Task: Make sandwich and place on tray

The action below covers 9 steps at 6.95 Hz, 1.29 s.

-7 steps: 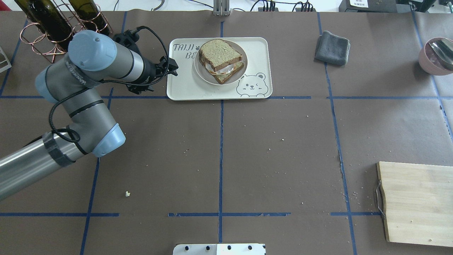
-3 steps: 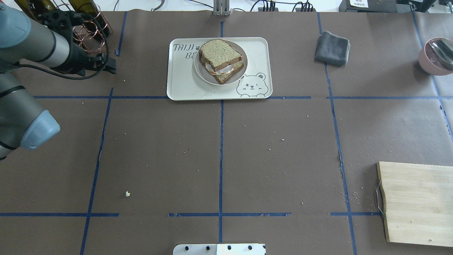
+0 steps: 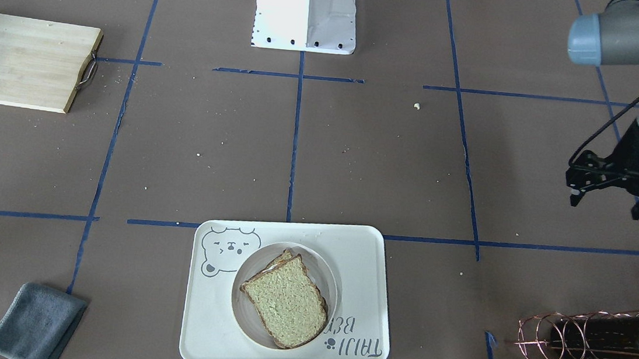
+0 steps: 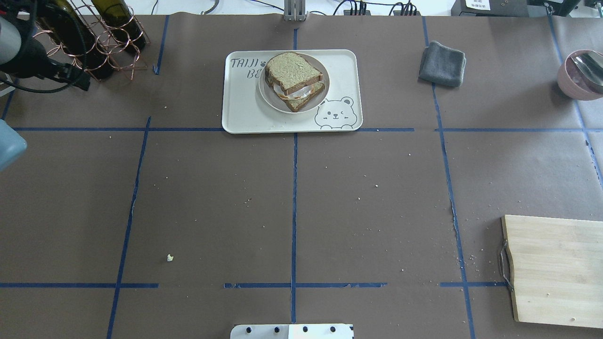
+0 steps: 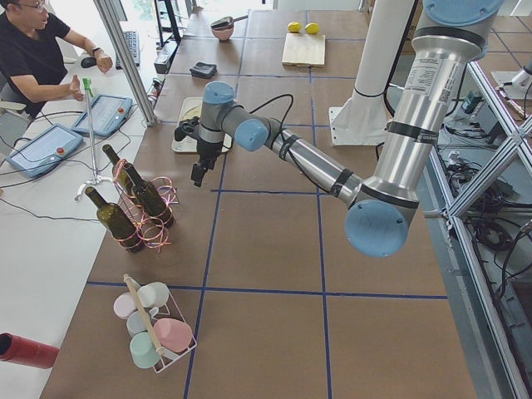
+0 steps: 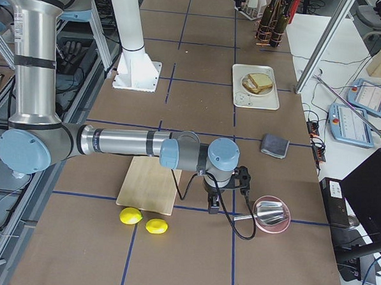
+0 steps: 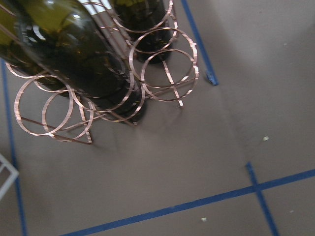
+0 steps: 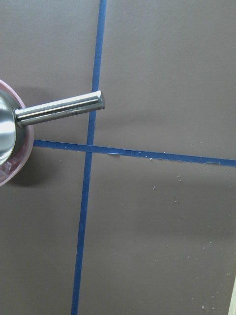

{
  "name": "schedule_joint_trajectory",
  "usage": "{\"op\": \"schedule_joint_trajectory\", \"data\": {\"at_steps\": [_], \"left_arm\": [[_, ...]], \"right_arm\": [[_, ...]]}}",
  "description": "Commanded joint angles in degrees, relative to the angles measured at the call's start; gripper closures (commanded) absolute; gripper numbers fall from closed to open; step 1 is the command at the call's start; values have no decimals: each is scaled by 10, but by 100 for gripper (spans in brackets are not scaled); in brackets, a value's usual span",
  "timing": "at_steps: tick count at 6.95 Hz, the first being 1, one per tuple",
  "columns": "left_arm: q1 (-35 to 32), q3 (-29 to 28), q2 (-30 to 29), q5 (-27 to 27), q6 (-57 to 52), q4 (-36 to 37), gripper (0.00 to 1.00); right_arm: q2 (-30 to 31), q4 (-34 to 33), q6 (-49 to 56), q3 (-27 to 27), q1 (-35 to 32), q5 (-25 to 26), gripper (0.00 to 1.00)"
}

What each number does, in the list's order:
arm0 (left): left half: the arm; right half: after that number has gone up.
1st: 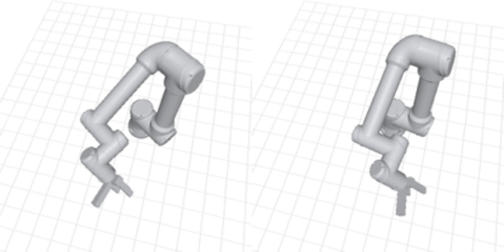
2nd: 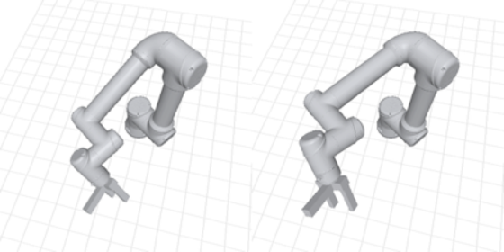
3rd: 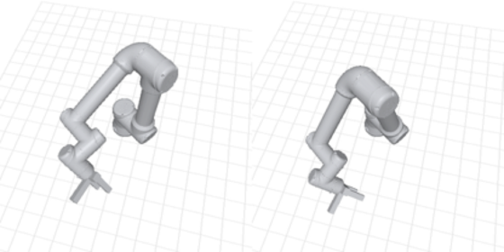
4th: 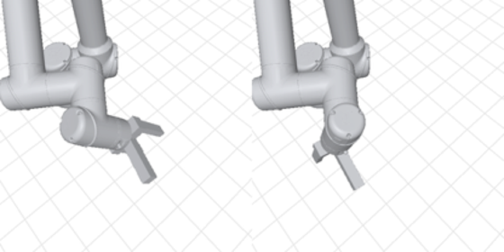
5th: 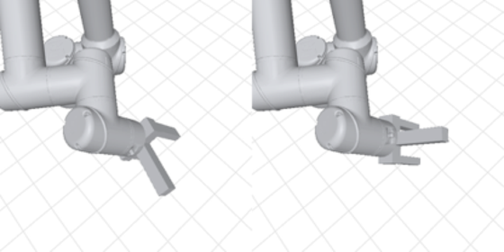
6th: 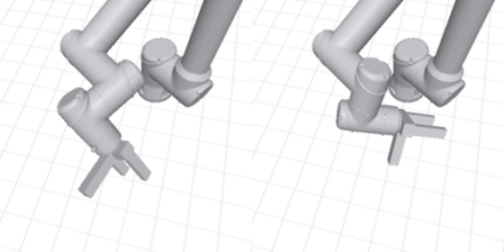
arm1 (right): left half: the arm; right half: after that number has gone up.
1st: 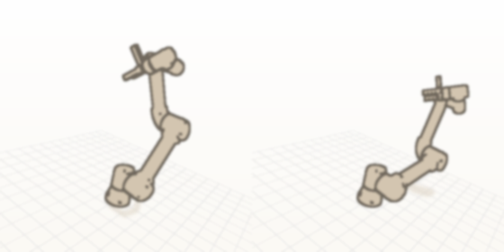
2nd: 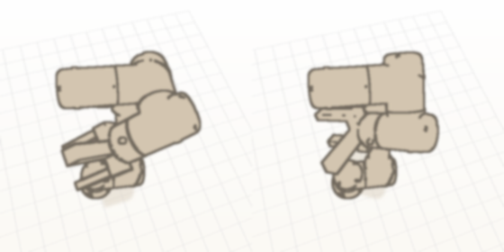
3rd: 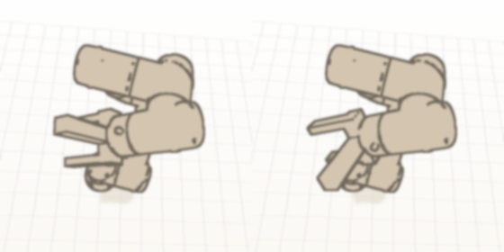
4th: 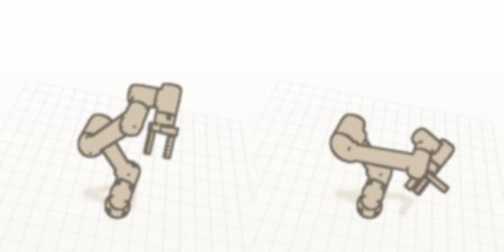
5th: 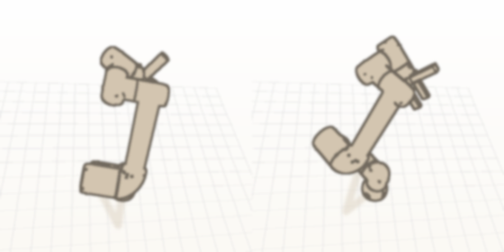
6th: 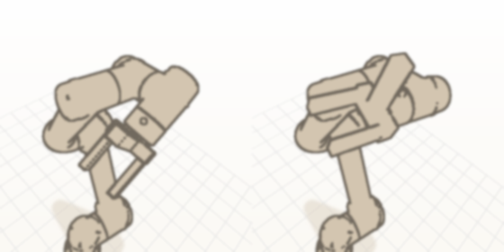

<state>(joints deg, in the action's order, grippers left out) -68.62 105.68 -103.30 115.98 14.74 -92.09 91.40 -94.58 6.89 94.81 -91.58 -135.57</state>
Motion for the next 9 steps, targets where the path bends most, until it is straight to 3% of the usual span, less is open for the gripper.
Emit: {"op": "schedule_joint_trajectory", "data": {"at_steps": [1, 2, 5, 9], "left_arm": [[-131, -15, 76, 94, -197, 14, 0], [-166, -17, 115, 159, -197, 10, 0], [-168, -114, 119, 165, -201, 9, 0], [-210, -110, 125, 166, -204, 80, 0]], "right_arm": [[-2, 0, 0, 7, 0, -1, 0], [-1, 0, -2, 13, 0, -2, 0], [7, 0, -2, 24, -1, -14, 0], [9, -2, -3, 9, -1, -25, 0]]}}
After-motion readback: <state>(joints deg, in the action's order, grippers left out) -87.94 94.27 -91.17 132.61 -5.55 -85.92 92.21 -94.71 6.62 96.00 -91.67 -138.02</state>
